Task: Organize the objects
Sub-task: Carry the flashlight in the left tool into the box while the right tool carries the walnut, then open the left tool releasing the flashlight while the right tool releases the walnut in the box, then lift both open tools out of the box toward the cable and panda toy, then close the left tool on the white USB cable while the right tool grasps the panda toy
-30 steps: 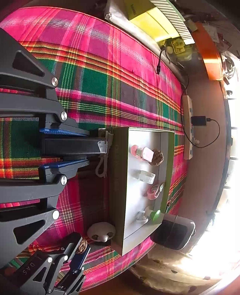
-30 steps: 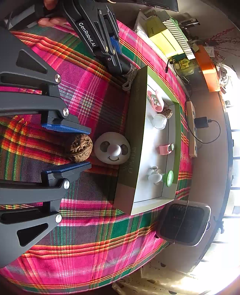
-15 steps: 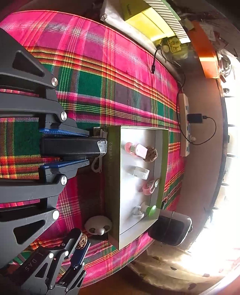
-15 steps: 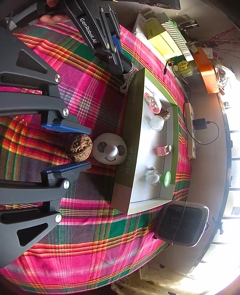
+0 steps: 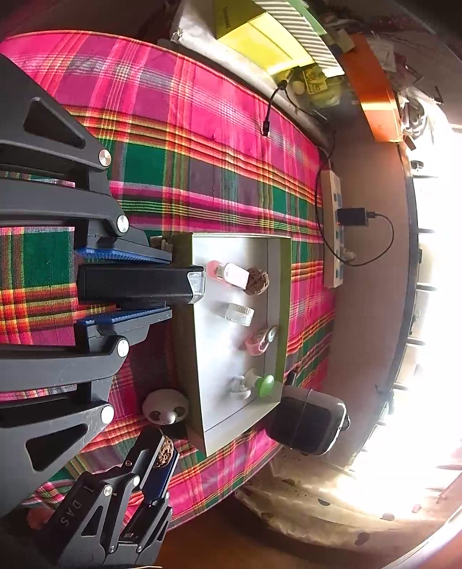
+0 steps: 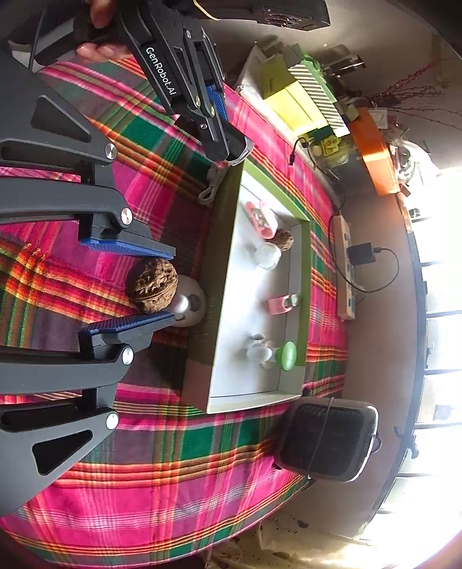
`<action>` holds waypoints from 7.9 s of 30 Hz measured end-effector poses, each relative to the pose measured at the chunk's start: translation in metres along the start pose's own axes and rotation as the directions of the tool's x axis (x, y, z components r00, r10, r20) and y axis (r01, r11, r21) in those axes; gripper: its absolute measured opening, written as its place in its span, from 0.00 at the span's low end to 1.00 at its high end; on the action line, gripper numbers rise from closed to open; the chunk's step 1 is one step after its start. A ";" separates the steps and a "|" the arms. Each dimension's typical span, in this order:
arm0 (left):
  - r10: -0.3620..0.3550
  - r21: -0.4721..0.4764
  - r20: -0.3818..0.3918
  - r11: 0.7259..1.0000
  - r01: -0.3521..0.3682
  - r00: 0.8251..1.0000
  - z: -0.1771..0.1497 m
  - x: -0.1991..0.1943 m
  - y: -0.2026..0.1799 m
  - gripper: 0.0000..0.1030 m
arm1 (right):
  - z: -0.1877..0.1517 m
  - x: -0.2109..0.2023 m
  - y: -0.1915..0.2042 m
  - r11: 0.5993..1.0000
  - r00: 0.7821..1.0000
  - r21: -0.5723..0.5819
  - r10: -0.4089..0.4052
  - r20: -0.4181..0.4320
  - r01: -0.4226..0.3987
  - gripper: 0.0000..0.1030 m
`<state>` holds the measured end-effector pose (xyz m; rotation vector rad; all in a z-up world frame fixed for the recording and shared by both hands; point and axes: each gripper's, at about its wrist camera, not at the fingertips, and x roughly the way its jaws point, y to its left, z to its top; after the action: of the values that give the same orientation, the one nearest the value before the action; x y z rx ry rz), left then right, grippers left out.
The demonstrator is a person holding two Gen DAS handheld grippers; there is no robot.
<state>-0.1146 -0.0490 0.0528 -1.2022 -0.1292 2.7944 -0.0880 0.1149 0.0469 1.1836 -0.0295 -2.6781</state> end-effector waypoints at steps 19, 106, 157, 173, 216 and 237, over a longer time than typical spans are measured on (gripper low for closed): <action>-0.049 -0.003 0.005 0.999 0.049 0.999 0.037 0.027 -0.008 0.21 | 0.060 0.027 -0.022 1.000 0.999 -0.002 -0.004 0.034 0.004 0.30; -0.033 0.043 -0.082 0.998 0.036 0.996 0.047 0.102 -0.024 0.24 | 0.131 0.153 0.006 0.989 0.985 -0.102 0.093 -0.145 -0.109 0.30; 0.024 0.031 0.017 0.999 -0.024 1.000 0.021 0.016 -0.008 0.34 | 0.094 0.043 -0.001 1.000 0.999 0.014 0.001 0.037 -0.001 0.39; -0.008 -0.111 0.010 0.994 0.009 1.000 -0.001 0.003 0.044 0.34 | 0.049 0.015 -0.022 0.995 0.996 0.057 -0.080 0.038 0.077 0.39; -0.169 -0.031 -0.050 0.985 0.168 0.984 -0.019 0.028 0.028 0.38 | 0.002 0.023 -0.035 0.993 0.997 0.100 -0.058 -0.042 0.062 0.55; -0.241 0.024 -0.084 0.970 0.243 0.967 -0.004 0.051 0.020 0.38 | 0.011 0.057 -0.008 0.990 0.987 0.004 -0.137 -0.086 0.138 0.55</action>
<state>-0.1479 -0.0626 0.0113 -1.1996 -0.2070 2.5255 -0.1345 0.1108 0.0122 1.3493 0.0548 -2.7433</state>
